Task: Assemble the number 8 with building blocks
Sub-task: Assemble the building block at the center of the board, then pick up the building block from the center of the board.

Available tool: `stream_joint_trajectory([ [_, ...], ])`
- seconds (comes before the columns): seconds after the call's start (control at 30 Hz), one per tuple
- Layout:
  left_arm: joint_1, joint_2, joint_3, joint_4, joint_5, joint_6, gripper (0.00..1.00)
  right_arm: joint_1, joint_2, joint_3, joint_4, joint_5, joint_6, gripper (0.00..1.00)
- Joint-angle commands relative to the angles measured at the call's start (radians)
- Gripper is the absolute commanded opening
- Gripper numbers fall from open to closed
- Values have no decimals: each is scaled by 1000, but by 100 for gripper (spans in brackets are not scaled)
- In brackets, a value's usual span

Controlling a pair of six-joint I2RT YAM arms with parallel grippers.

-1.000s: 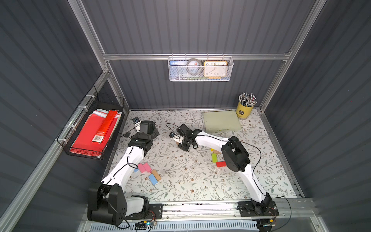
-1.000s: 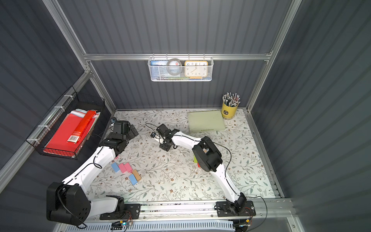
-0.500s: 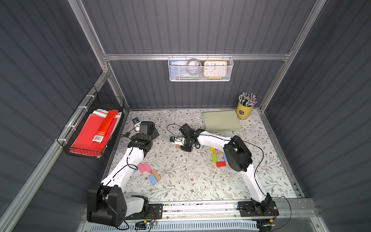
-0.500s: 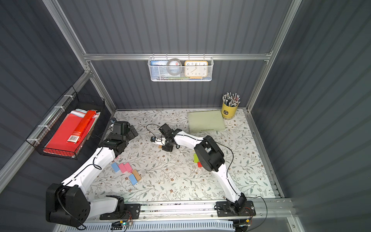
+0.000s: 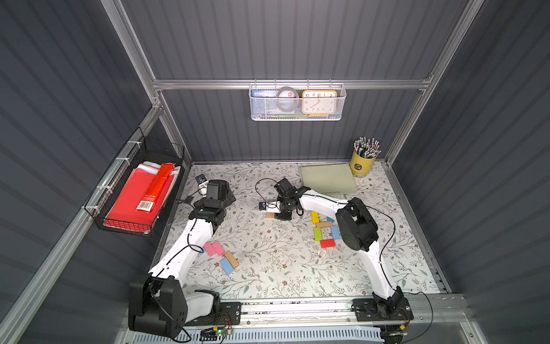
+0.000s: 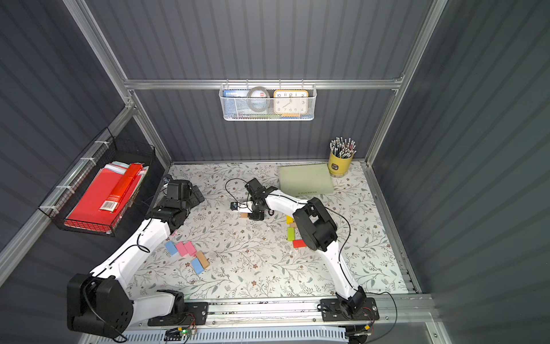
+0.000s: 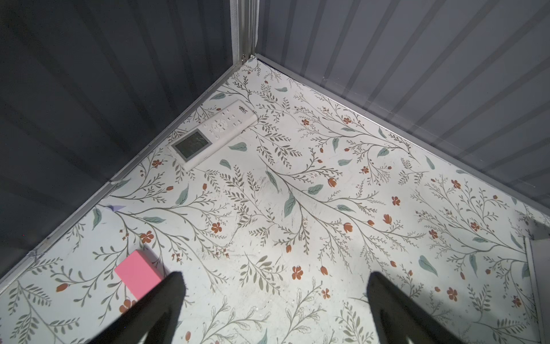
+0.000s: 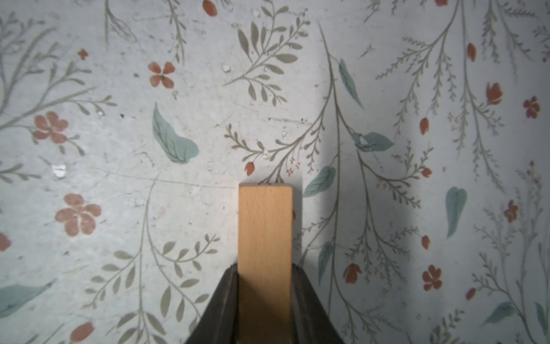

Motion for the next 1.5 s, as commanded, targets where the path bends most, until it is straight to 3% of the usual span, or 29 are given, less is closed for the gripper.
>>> stream_joint_trajectory([
  [0.0, -3, -14, -17, 8, -21, 15, 99, -17, 47, -4, -55, 3, -38, 27],
  [0.13, -2, -11, -16, 6, -22, 11, 99, -17, 46, -2, -42, -11, -43, 35],
  [0.3, -2, -13, -18, 4, -33, 1, 99, -22, 28, -6, 6, -31, -23, 58],
  [0.4, -3, -12, -18, -2, -41, -10, 99, -23, -3, -15, 48, -36, -20, 65],
  [0.63, 7, -13, 18, -125, 12, -133, 100, -38, -222, -149, 232, -184, 80, 68],
  [0.73, 49, -18, 18, -221, 70, -219, 99, -37, -358, -281, 380, -220, 210, 71],
  [0.8, 108, -30, -14, -249, 169, -249, 99, -37, -441, -369, 454, -240, 328, 75],
  [0.9, 194, -37, -65, -290, 309, -260, 99, -37, -542, -474, 533, -249, 489, 78],
  [1.0, 208, -23, -97, -327, 367, -247, 99, -38, -635, -593, 599, -271, 606, 81],
  [1.17, 208, -14, -139, -390, 403, -211, 94, -37, -771, -755, 655, -179, 766, 82],
  [1.47, 198, -34, -241, -410, 418, -320, 87, -40, -965, -1000, 761, -99, 834, 82],
])
